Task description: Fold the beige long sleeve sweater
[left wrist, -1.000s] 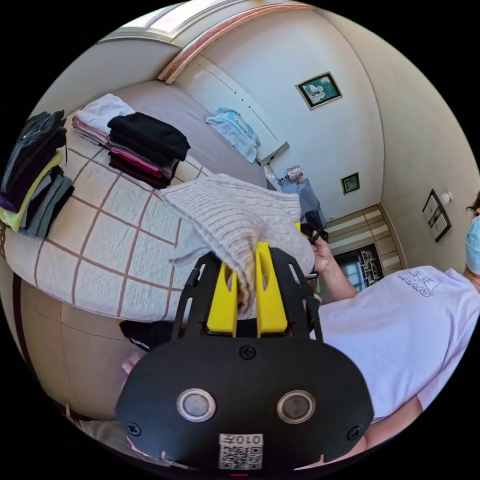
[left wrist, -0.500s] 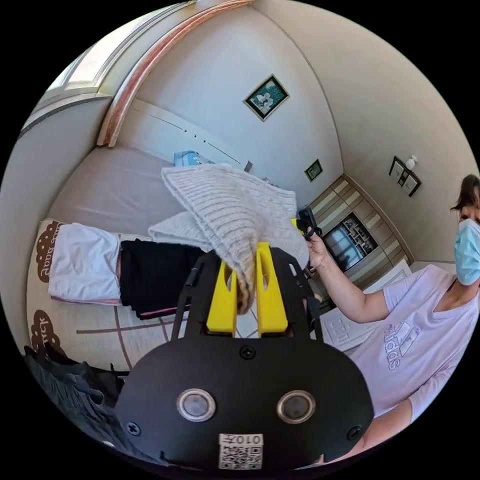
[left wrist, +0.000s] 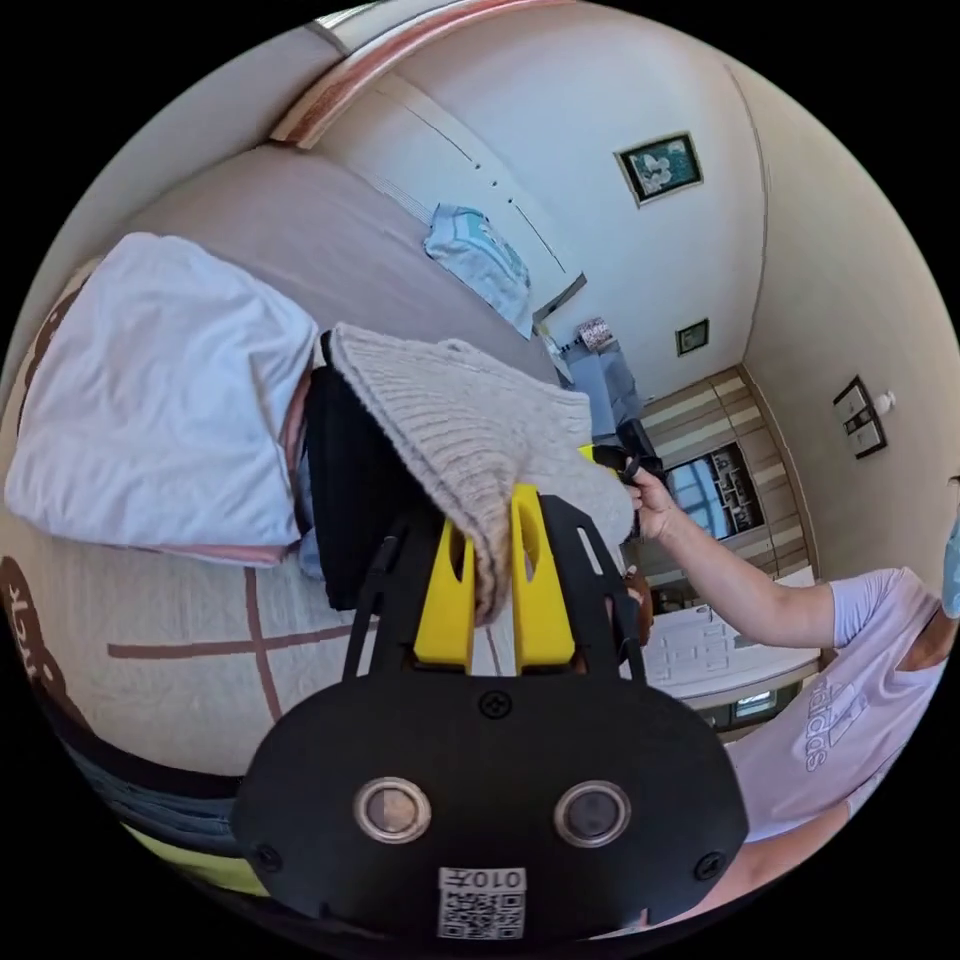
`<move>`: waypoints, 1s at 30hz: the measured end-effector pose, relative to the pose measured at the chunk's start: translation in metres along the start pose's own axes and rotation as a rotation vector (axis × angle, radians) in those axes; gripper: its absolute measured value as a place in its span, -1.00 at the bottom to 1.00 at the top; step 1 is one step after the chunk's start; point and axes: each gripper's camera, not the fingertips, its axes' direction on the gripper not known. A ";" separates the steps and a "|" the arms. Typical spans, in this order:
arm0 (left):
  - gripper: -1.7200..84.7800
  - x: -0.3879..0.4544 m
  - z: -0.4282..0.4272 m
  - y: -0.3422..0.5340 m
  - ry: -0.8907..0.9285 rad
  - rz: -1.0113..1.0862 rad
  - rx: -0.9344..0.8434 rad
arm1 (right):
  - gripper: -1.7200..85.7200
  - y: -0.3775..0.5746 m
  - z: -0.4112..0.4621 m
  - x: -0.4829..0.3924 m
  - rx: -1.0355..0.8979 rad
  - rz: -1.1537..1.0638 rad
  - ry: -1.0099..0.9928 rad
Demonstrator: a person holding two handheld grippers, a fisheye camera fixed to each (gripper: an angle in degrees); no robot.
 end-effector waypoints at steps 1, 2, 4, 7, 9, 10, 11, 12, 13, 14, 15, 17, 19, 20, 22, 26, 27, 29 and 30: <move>-0.73 0.007 0.001 -0.002 -0.048 0.008 -0.036 | -0.71 0.001 0.006 0.002 0.011 0.002 -0.009; -0.72 0.007 0.004 -0.002 -0.074 -0.004 -0.065 | -0.70 0.003 0.013 0.008 0.025 0.015 -0.030; -0.70 -0.006 0.021 0.010 -0.079 -0.083 -0.163 | -0.69 0.006 0.027 0.019 0.034 0.035 -0.067; -0.67 -0.011 0.009 0.029 0.019 -0.173 -0.102 | -0.68 0.014 0.045 0.023 0.055 0.011 -0.069; -0.66 0.012 -0.002 0.036 -0.069 -0.144 -0.093 | -0.68 0.021 0.049 0.016 0.076 -0.021 -0.025; -0.66 0.033 -0.014 0.041 -0.157 -0.118 -0.076 | -0.68 0.030 0.048 0.010 0.092 -0.044 0.012; -0.66 0.045 -0.022 0.044 -0.209 -0.111 -0.063 | -0.69 0.044 0.043 0.004 0.127 -0.076 0.048; -0.67 0.070 -0.040 0.055 -0.319 -0.106 -0.031 | -0.70 0.053 0.039 0.002 0.150 -0.091 0.061; -0.69 0.096 -0.061 0.070 -0.408 -0.096 0.010 | -0.71 0.074 0.030 -0.001 0.198 -0.114 0.087; -0.70 0.109 -0.072 0.080 -0.449 -0.093 0.040 | -0.73 0.101 0.021 -0.002 0.250 -0.130 0.116; -0.72 0.140 -0.096 0.103 -0.508 -0.081 0.121 | -0.74 0.116 0.016 -0.003 0.277 -0.138 0.139; -0.75 0.201 -0.124 0.140 -0.564 0.024 0.249 | -0.78 0.188 0.008 -0.012 0.378 -0.170 0.280; -0.81 0.293 -0.138 0.188 -0.684 0.208 0.281 | -0.81 0.247 0.016 -0.026 0.425 -0.200 0.443; -0.83 0.315 -0.139 0.198 -0.711 0.250 0.273 | -0.84 0.286 0.028 -0.036 0.455 -0.224 0.556; -0.90 0.395 -0.135 0.234 -0.757 0.398 0.199 | -0.86 0.340 0.047 -0.045 0.482 -0.240 0.679; -0.95 0.495 -0.129 0.266 -0.685 0.549 0.159 | -0.88 0.421 0.074 -0.046 0.516 -0.278 0.871; -0.95 0.526 -0.126 0.271 -0.665 0.594 0.155 | -0.89 0.426 0.074 -0.045 0.512 -0.284 0.893; -0.96 0.575 -0.121 0.278 -0.667 0.660 0.169 | -0.89 0.440 0.059 -0.036 0.556 -0.301 0.945; -0.96 0.607 -0.118 0.283 -0.680 0.692 0.191 | -0.90 0.444 0.053 -0.034 0.577 -0.313 0.953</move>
